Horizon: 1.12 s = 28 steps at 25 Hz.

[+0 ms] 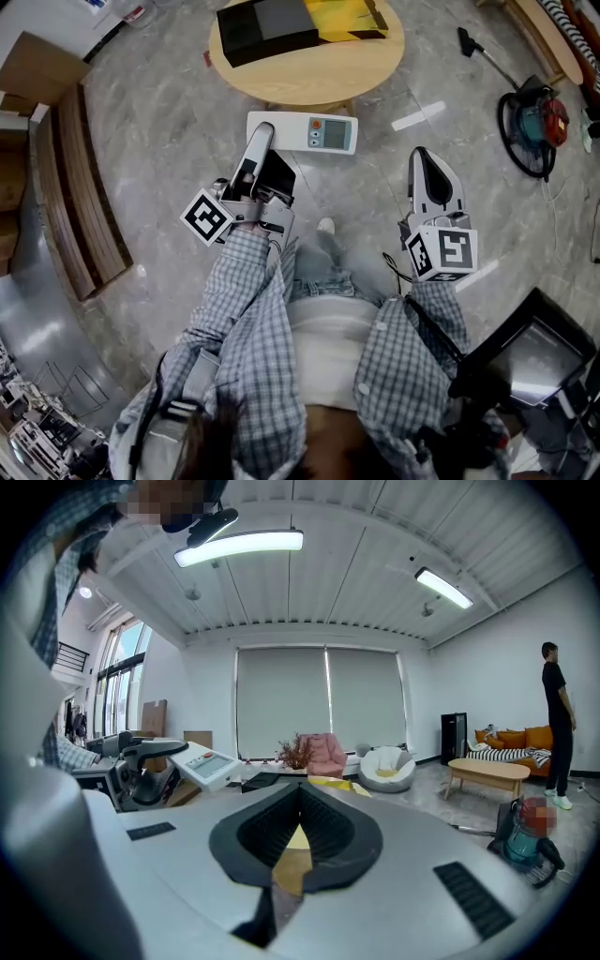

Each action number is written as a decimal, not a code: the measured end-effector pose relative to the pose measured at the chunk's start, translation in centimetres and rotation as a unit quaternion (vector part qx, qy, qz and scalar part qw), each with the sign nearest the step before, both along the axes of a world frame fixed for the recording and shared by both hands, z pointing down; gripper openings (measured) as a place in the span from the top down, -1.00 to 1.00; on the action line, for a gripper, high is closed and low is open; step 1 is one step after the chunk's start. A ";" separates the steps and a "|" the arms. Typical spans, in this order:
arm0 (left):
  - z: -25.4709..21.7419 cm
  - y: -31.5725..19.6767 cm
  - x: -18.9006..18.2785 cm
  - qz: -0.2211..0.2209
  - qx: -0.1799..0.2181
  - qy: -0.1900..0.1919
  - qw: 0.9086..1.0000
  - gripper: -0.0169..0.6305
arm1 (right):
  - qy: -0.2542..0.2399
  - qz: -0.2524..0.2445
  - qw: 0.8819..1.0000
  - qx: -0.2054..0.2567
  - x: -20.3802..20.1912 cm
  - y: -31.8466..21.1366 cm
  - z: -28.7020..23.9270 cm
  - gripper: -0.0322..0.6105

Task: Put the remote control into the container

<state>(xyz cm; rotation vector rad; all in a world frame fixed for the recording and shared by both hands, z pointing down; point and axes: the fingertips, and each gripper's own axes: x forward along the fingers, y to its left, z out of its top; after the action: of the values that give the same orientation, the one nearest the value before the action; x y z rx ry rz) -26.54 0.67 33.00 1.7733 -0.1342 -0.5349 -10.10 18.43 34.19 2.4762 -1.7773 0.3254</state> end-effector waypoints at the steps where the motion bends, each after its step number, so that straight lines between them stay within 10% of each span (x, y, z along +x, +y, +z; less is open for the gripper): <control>1: 0.0 -0.2 -0.1 0.000 0.000 0.001 1.000 0.64 | 0.001 0.002 1.000 -0.002 0.0 0.0 0.0 0.89; 28: 0.7 -3.0 1.1 -0.051 -0.014 0.000 0.999 0.64 | -0.007 -0.044 0.999 -0.014 3.1 -4.3 1.1 0.89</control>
<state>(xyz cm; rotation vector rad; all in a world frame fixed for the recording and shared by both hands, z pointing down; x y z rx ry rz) -25.48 -2.35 33.68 1.7465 -0.2327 -0.6042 -6.96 14.17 35.25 2.3754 -1.8667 0.3605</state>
